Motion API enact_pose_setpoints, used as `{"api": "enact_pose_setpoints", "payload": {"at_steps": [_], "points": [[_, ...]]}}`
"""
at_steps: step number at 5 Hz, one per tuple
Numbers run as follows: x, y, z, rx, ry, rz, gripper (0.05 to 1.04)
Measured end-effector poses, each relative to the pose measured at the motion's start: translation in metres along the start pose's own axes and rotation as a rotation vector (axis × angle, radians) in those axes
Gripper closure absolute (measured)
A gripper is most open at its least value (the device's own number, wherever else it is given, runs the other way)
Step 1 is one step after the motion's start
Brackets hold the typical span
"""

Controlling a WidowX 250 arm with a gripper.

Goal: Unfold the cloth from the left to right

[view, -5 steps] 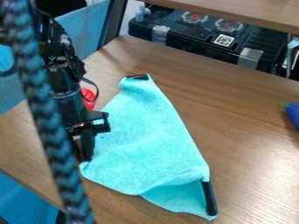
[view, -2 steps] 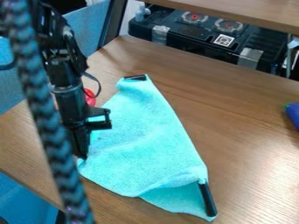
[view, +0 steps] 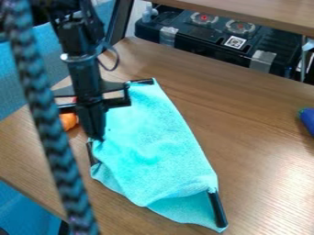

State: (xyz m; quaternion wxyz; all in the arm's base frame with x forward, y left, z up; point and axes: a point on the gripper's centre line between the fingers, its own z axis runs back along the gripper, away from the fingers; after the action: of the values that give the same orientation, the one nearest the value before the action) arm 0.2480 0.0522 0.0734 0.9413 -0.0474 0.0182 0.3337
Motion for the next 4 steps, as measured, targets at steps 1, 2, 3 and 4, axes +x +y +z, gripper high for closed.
{"api": "enact_pose_setpoints", "payload": {"at_steps": [1, 2, 3, 4], "points": [[0.002, -0.020, 0.000, 0.018, 0.023, 0.028, 1.028], [0.006, -0.053, -0.014, 0.044, 0.050, 0.043, 1.028], [0.011, -0.088, -0.018, 0.025, 0.081, 0.064, 1.028], [0.014, -0.122, -0.016, -0.004, 0.095, 0.076, 1.028]]}}
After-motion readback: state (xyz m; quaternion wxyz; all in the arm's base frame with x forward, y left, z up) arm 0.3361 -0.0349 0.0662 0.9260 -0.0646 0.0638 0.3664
